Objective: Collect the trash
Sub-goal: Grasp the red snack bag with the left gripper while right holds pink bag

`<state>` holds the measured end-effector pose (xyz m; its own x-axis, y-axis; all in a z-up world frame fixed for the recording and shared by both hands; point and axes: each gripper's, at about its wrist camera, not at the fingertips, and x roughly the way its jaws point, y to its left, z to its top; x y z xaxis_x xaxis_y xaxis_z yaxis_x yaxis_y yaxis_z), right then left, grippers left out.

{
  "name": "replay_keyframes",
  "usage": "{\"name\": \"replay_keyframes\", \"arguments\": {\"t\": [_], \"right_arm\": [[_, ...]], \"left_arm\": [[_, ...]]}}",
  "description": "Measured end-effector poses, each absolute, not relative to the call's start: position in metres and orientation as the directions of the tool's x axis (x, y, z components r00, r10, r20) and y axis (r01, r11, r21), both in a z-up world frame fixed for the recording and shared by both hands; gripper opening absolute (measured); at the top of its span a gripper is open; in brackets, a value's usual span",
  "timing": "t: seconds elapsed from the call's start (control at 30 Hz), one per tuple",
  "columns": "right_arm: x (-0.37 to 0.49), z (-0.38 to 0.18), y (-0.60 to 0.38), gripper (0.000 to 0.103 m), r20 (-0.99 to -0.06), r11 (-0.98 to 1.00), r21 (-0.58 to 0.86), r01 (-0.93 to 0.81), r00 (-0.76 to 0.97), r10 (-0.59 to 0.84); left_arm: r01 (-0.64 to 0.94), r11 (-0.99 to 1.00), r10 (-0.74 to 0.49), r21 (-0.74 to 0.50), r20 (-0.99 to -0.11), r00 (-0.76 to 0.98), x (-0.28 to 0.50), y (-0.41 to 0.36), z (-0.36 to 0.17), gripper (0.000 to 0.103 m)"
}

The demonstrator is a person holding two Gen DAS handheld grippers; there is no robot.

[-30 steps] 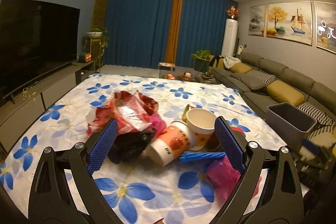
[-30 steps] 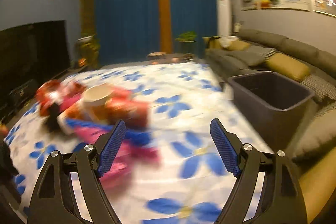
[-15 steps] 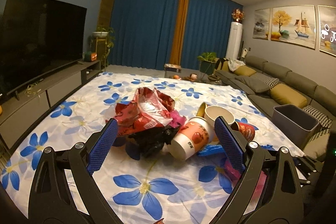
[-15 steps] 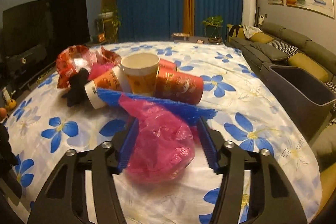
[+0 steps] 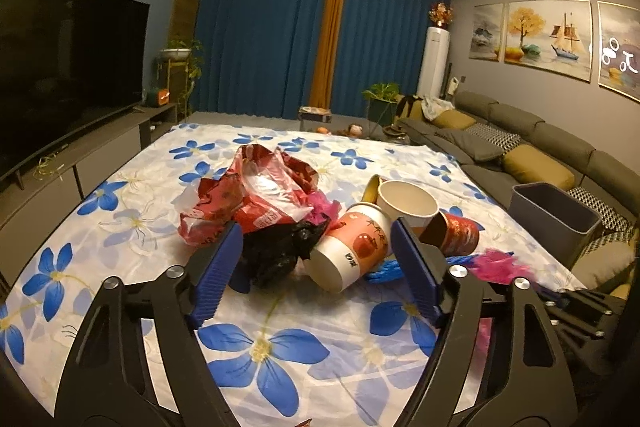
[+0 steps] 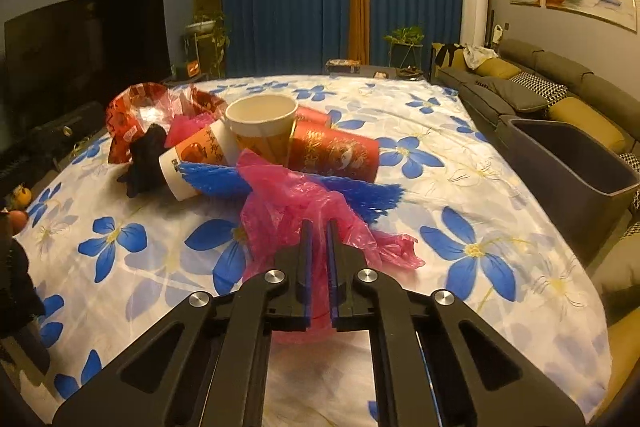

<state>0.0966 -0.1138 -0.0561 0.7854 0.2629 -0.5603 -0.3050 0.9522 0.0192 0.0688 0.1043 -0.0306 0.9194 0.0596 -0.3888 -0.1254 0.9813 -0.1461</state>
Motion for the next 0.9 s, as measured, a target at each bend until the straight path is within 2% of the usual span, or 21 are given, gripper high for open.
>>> {"name": "replay_keyframes", "arguments": {"t": [0.27, 0.4, 0.57, 0.67, 0.73, 0.8, 0.9], "right_arm": [[0.084, -0.038, -0.135, 0.007, -0.507, 0.959, 0.045, -0.278, 0.821, 0.262], [0.084, -0.034, -0.14, 0.007, -0.494, 0.963, 0.053, -0.265, 0.831, 0.256], [0.087, -0.034, -0.139, 0.007, -0.493, 0.964, 0.055, -0.26, 0.833, 0.253], [0.09, -0.035, -0.138, 0.007, -0.497, 0.965, 0.055, -0.258, 0.831, 0.25], [0.09, -0.035, -0.138, 0.007, -0.499, 0.965, 0.055, -0.256, 0.83, 0.249], [0.091, -0.035, -0.139, 0.007, -0.5, 0.965, 0.057, -0.255, 0.829, 0.249], [0.092, -0.035, -0.14, 0.007, -0.496, 0.965, 0.061, -0.253, 0.832, 0.25]], "left_arm": [[-0.19, 0.966, 0.107, -0.176, -0.399, 0.911, 0.08, 0.129, -0.03, 0.065], [-0.223, 0.957, 0.13, -0.185, -0.415, 0.901, 0.097, 0.147, -0.03, 0.056], [-0.237, 0.948, 0.116, -0.212, -0.462, 0.879, 0.13, 0.169, -0.033, 0.049], [-0.233, 0.947, 0.094, -0.223, -0.501, 0.86, 0.148, 0.178, -0.04, 0.038], [-0.231, 0.946, 0.082, -0.229, -0.518, 0.852, 0.155, 0.182, -0.043, 0.022], [-0.223, 0.946, 0.07, -0.234, -0.524, 0.849, 0.158, 0.183, -0.044, 0.011], [-0.208, 0.952, 0.067, -0.226, -0.508, 0.859, 0.156, 0.181, -0.042, 0.002]]}}
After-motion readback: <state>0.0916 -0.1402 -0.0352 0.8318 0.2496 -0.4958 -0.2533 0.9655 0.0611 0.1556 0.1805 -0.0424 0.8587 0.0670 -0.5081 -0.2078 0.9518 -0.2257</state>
